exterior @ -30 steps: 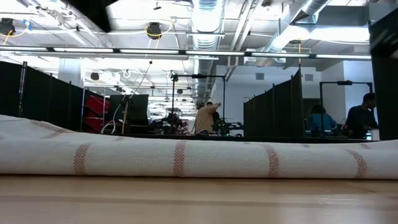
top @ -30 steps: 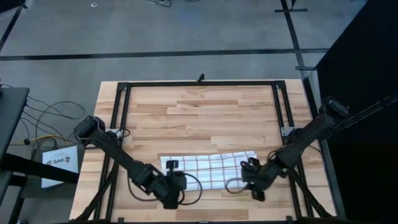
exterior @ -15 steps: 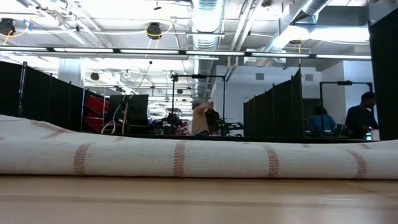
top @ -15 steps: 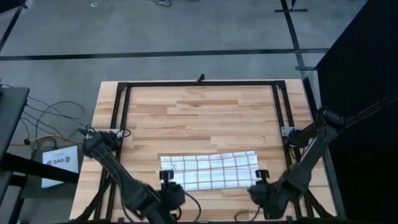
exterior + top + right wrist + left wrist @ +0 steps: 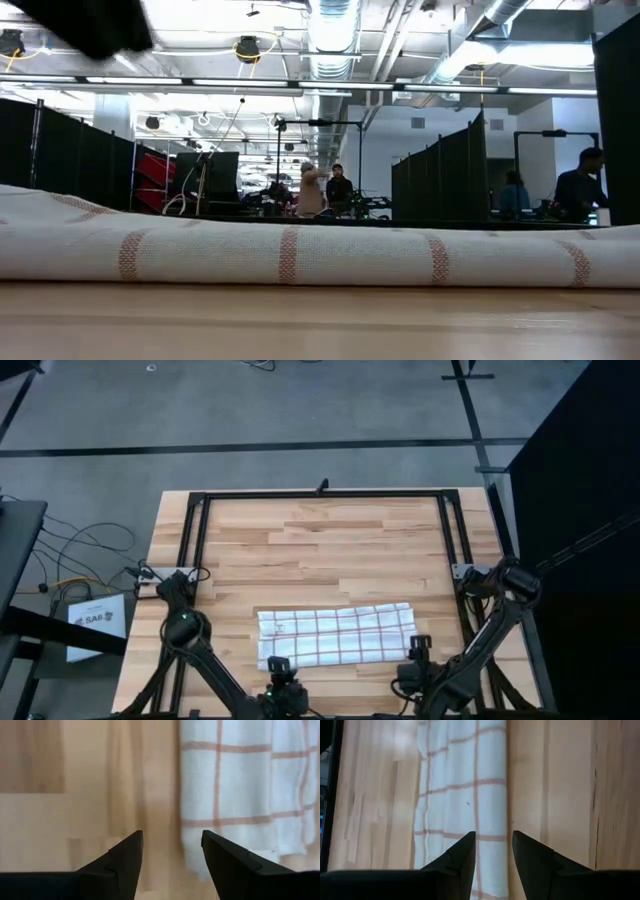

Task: Roll towel
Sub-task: Fold the towel

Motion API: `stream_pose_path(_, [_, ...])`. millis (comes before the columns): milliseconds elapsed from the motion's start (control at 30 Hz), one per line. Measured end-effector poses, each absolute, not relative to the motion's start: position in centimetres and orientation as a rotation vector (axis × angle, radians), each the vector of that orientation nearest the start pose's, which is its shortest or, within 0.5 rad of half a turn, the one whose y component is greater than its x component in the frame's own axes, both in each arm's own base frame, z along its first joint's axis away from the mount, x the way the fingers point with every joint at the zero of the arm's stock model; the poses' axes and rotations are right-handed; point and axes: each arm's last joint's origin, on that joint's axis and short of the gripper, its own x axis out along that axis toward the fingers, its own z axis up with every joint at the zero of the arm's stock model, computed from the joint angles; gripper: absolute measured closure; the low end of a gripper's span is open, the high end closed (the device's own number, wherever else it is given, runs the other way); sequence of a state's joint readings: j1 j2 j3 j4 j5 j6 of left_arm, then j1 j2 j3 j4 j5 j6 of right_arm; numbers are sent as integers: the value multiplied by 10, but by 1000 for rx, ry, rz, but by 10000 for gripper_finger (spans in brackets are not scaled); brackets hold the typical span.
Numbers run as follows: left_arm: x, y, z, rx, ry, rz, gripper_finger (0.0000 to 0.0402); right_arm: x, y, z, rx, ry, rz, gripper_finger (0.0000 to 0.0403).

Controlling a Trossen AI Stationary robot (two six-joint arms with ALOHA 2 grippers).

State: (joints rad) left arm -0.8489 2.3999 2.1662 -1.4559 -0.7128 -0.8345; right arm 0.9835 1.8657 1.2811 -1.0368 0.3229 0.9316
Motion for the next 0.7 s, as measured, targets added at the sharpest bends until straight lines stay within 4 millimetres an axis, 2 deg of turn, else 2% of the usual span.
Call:
stream_pose_path(133, [314, -334, 180, 486, 1090, 374, 288, 196, 266, 168, -297, 1315, -135, 211])
stream_pose_path(400, [303, -335, 176, 358, 1068, 484, 287, 201, 259, 164, -304, 1287, -164, 211])
stream_pose_path(533, [298, -334, 162, 292, 1195, 494, 287, 201, 257, 159, -298, 1286, -163, 211])
stream_pose_path(700, [301, -333, 163, 276, 1208, 476, 287, 202, 256, 160, -296, 1286, -162, 210])
